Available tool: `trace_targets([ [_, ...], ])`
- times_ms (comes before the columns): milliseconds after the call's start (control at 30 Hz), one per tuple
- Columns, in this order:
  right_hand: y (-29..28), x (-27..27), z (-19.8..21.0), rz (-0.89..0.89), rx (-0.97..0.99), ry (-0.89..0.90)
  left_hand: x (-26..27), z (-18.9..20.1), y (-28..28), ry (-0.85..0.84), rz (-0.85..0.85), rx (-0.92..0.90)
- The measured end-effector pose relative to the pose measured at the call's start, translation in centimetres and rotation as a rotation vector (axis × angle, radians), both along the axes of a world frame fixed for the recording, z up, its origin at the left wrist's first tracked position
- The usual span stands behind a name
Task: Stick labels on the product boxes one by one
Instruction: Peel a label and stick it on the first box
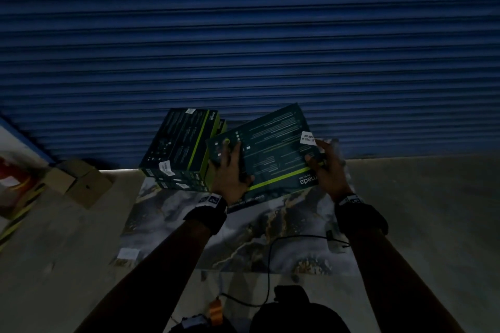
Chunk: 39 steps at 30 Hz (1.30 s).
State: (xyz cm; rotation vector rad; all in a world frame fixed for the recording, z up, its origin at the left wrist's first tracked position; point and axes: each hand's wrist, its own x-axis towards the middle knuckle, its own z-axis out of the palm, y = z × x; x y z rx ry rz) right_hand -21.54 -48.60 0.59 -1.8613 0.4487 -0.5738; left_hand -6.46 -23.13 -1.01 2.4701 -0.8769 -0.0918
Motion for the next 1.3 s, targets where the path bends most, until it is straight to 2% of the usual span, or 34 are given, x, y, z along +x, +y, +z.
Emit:
trace_targets([
  [67, -0.2, 0.3, 0.1, -0.013, -0.08, 0.0, -0.1, 0.0, 0.0, -0.125, -0.073, 0.063],
  [133, -0.5, 0.8, 0.4, -0.015, -0.279, 0.073, -0.7, 0.6, -0.5, -0.202, -0.163, 0.085],
  [300, 1.6, 1.7, 0.7, 0.12, -0.834, 0.246, -1.3, 2.3, -2.2, -0.412, -0.329, -0.025],
  [367, 3.0, 2.0, 0.0, 0.165, -0.913, 0.251, -0.8, 1.9, -2.1, -0.453, -0.337, -0.01],
  [500, 4.3, 2.1, -2.7, 0.213, -0.942, 0.217, -0.3, 0.3, -0.7, -0.434, -0.363, 0.062],
  [600, 5.4, 1.9, -2.7, 0.196, -1.002, 0.202, -0.3, -0.5, 0.2, -0.456, -0.344, 0.05],
  [833, 4.7, 2.5, -2.4, 0.278, -1.072, 0.149, 0.0, -0.3, 0.8, -0.578, -0.375, 0.057],
  [933, 5.0, 2.8, -2.4, 0.247, -1.021, 0.156, -0.1, -0.8, 0.6, -0.585, -0.373, 0.072],
  [1167, 8.8, 2.3, -5.0, 0.02, -0.826, 0.093, -1.0, -1.0, 0.5, -0.559, -0.313, 0.017],
  [1300, 8.6, 2.6, -5.0, 0.013, -0.658, 0.016, -1.2, 0.2, -0.1, -0.501, -0.284, 0.034],
])
